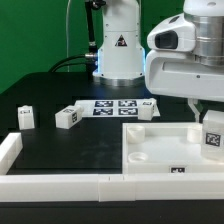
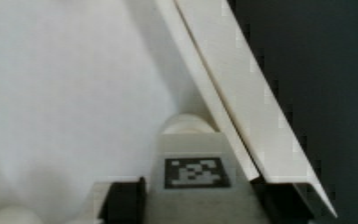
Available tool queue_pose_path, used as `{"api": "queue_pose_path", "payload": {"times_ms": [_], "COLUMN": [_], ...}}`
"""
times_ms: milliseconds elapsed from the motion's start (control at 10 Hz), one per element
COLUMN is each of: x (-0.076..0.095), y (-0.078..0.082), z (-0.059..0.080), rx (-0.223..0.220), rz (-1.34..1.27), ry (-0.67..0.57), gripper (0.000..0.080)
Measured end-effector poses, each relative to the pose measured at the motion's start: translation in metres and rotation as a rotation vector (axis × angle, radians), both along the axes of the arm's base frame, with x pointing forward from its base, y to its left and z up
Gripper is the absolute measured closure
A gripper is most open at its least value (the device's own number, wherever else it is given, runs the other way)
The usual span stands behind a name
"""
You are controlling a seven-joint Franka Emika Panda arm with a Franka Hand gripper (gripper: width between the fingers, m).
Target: Assemble one leg
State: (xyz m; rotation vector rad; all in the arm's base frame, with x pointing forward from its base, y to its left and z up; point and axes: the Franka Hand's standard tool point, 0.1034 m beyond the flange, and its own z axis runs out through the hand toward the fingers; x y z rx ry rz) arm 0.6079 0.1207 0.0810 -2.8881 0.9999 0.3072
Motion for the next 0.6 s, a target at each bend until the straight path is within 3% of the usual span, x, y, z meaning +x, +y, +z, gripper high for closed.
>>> {"api": "queue_pose_path", "payload": {"times_ms": [400, 600], "x": [0.0028, 0.0027], "y": [0.0054, 0.0056], "z": [-0.0005, -0.0005], "rx": [-0.037, -0.026], "rz": [-0.387, -0.317], "ry": [0.041, 0.031], "gripper": [0.0506, 0.0505]}}
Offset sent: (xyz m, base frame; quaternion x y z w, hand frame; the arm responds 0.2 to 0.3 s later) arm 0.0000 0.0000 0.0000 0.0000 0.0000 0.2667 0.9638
